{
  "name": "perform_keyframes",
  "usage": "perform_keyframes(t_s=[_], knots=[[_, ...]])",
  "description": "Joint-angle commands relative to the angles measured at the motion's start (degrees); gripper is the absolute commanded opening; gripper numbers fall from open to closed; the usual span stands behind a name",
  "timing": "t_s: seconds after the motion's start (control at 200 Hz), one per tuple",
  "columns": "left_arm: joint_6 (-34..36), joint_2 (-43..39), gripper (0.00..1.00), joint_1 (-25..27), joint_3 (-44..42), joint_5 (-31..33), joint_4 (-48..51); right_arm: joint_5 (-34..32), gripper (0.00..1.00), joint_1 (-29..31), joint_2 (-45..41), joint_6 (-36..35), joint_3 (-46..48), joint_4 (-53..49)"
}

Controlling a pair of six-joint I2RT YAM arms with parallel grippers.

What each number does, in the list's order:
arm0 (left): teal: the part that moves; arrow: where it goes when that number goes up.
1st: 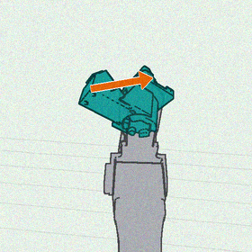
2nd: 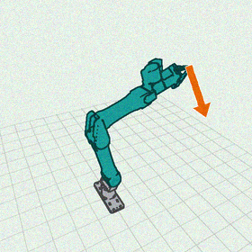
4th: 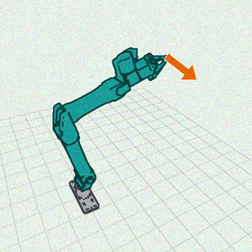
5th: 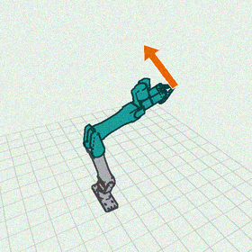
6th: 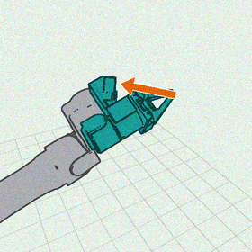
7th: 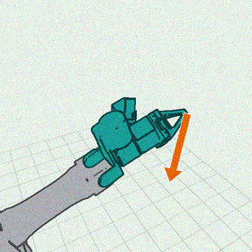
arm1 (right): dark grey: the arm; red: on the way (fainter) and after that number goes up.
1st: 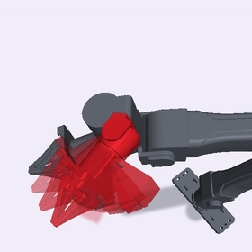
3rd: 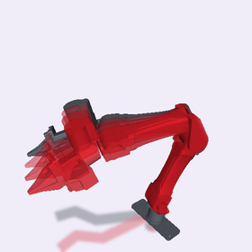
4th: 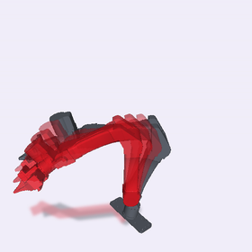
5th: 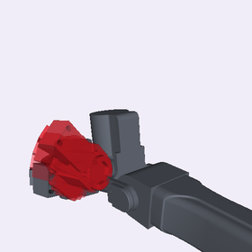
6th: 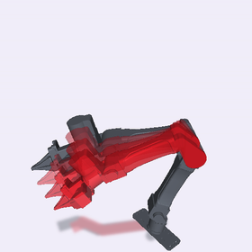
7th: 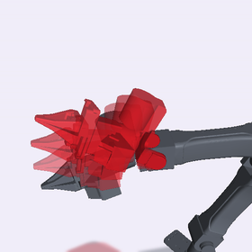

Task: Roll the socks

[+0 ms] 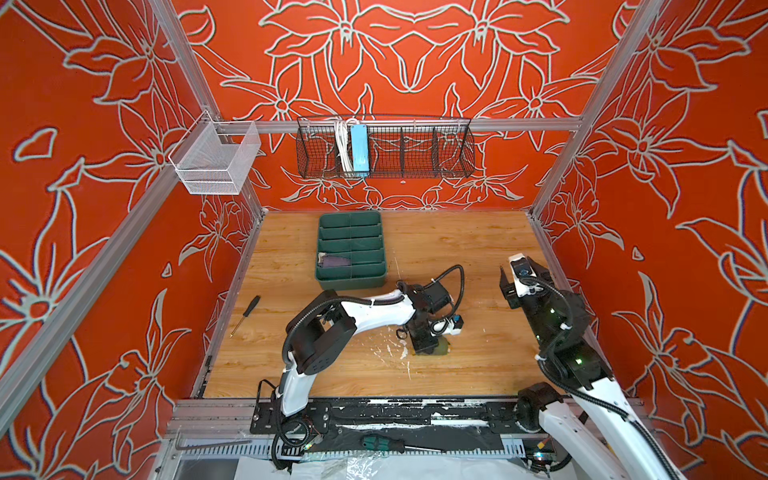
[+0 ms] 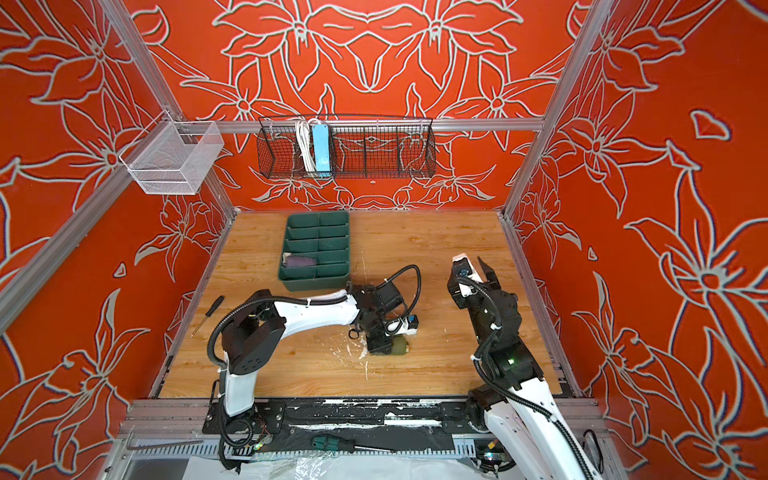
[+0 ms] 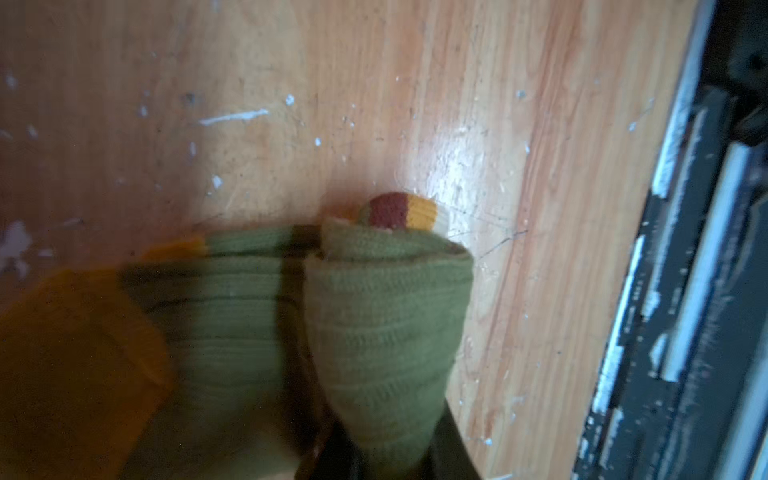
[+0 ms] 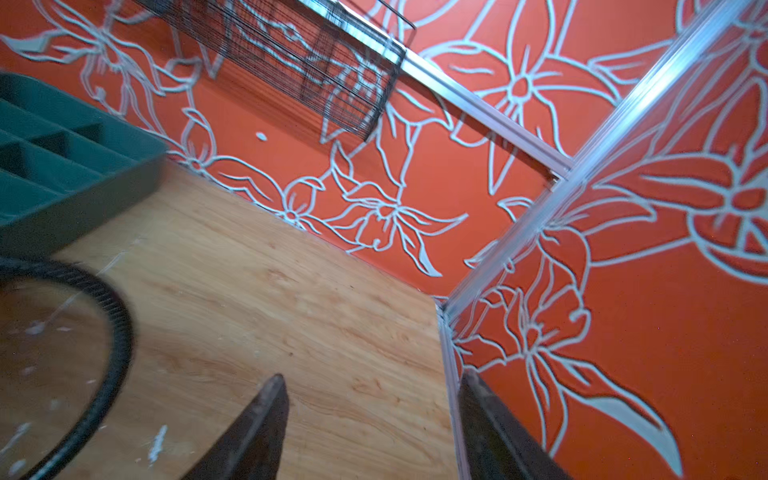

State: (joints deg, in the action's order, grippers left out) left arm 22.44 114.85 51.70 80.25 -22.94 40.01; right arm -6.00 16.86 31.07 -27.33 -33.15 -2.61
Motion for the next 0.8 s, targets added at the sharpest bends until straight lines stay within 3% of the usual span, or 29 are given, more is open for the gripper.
perform_keyframes(t_s=[0.0,0.065,0.12,0.24,0.33,0.53,0.691,0.796], knots=[[1.58,5.80,0.00,-2.43,-1.81,-12.89,8.68,21.61,0.65,0.55,0.15,-9.05,-2.10,-16.25],[3.82,8.80,0.00,-4.29,0.75,-16.52,11.04,29.02,0.65,1.70,0.96,-14.56,-3.39,-25.46],[4.83,12.71,0.00,-5.91,4.82,-18.80,14.39,30.58,0.64,4.17,1.90,-17.74,-3.68,-30.57],[4.51,18.66,0.00,-8.14,11.58,-21.42,17.57,19.25,0.63,16.49,4.43,-23.56,-2.01,-36.74],[3.58,19.36,0.00,-8.29,12.39,-21.02,16.44,11.51,0.63,25.54,7.62,-24.13,0.20,-36.99],[3.22,19.16,0.00,-8.37,11.19,-18.98,15.62,4.42,0.62,35.22,20.16,-18.51,3.41,-23.72],[3.23,18.54,0.00,-8.38,9.49,-18.59,14.87,-0.44,0.57,37.71,32.51,-14.74,4.92,-8.94],[3.44,18.35,0.00,-8.33,8.79,-18.30,14.82,-4.78,0.55,37.92,35.52,-14.75,6.56,-0.60]])
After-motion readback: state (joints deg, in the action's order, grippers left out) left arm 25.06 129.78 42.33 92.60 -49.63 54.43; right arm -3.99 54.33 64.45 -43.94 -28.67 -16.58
